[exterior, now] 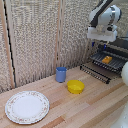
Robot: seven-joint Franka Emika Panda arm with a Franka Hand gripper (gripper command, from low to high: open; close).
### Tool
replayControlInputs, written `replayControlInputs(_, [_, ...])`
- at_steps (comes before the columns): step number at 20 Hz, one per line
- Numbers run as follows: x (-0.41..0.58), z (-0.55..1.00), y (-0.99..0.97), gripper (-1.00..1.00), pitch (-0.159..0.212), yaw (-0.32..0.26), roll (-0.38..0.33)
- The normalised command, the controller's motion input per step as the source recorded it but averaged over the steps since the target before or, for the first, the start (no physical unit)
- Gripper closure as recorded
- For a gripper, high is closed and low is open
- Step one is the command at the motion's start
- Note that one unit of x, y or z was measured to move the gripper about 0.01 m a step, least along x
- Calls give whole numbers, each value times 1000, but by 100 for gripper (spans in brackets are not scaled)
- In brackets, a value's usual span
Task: Kindly employ your clamp to softly take hold of the bread. Delicately rest it on the oven pan, verifying that it is even on the surface. Using your clamp and attentiveness, smoothly glide the pan into the oven and along the appropriate brackets, securing it in position.
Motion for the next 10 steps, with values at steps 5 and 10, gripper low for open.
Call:
replayControlInputs(5, [-219,-75,0,-100,187,197,-338])
replayControlInputs(10, [-75,-12,-51,-100,38,219,-309])
